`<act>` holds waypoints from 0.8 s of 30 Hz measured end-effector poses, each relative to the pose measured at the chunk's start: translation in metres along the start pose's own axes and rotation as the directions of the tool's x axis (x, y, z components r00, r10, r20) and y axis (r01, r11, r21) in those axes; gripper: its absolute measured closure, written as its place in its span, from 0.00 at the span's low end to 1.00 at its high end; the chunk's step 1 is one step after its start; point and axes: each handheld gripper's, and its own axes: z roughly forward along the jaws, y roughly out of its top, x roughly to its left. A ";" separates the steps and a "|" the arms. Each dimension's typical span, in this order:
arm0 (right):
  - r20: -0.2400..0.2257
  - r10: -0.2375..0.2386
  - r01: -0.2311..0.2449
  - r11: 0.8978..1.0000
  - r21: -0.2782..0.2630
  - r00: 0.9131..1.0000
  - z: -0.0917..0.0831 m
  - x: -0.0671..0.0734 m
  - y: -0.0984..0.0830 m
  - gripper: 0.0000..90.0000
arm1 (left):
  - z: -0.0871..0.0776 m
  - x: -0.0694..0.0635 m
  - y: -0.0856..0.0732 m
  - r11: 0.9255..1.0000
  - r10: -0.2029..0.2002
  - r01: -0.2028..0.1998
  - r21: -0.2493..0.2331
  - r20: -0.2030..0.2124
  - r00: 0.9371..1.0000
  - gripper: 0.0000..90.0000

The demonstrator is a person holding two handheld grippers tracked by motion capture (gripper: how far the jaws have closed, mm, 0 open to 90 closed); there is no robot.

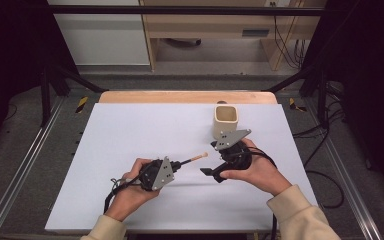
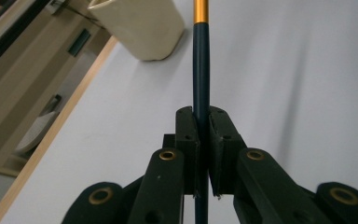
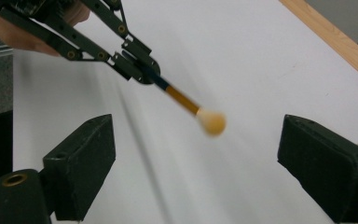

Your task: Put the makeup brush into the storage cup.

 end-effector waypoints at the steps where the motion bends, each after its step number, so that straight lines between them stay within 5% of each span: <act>1: 0.010 -0.003 0.003 1.000 -0.003 1.000 0.002 0.001 -0.001 0.10 | -0.001 0.002 -0.002 1.000 -0.020 0.019 -0.006 -0.015 1.000 0.92; 3: 0.022 -0.008 0.008 1.000 -0.012 1.000 0.008 0.001 -0.003 0.08 | -0.004 0.011 -0.008 0.998 -0.060 0.060 -0.007 -0.067 0.996 0.92; 7: 0.045 -0.015 0.015 1.000 -0.010 0.999 0.015 0.001 -0.005 0.06 | -0.010 0.020 -0.013 0.993 -0.114 0.113 -0.014 -0.107 0.988 0.93; 10: 0.068 -0.007 0.010 0.999 -0.034 0.998 0.020 0.002 -0.009 0.08 | -0.018 0.026 -0.018 0.978 -0.205 0.199 -0.059 -0.130 0.970 0.93; 15: 0.095 0.035 -0.026 0.996 -0.088 0.995 0.022 0.006 -0.016 0.09 | -0.022 0.026 -0.019 0.966 -0.252 0.241 -0.090 -0.130 0.959 0.93; 17: 0.101 0.068 -0.055 0.990 -0.131 0.993 0.021 0.009 -0.021 0.09 | -0.023 0.026 -0.020 0.953 -0.292 0.278 -0.120 -0.123 0.948 0.93; 19: 0.101 0.107 -0.088 0.980 -0.176 0.989 0.020 0.009 -0.024 0.10 | -0.023 0.025 -0.020 0.949 -0.302 0.287 -0.127 -0.118 0.946 0.93; 21: 0.097 0.145 -0.122 0.969 -0.215 0.985 0.020 0.009 -0.029 0.10 | -0.023 0.024 -0.020 0.938 -0.330 0.313 -0.147 -0.109 0.938 0.93; 24: 0.107 0.176 -0.145 0.958 -0.248 0.979 0.020 0.010 -0.032 0.12 | -0.022 0.019 -0.020 0.914 -0.380 0.359 -0.188 -0.085 0.921 0.93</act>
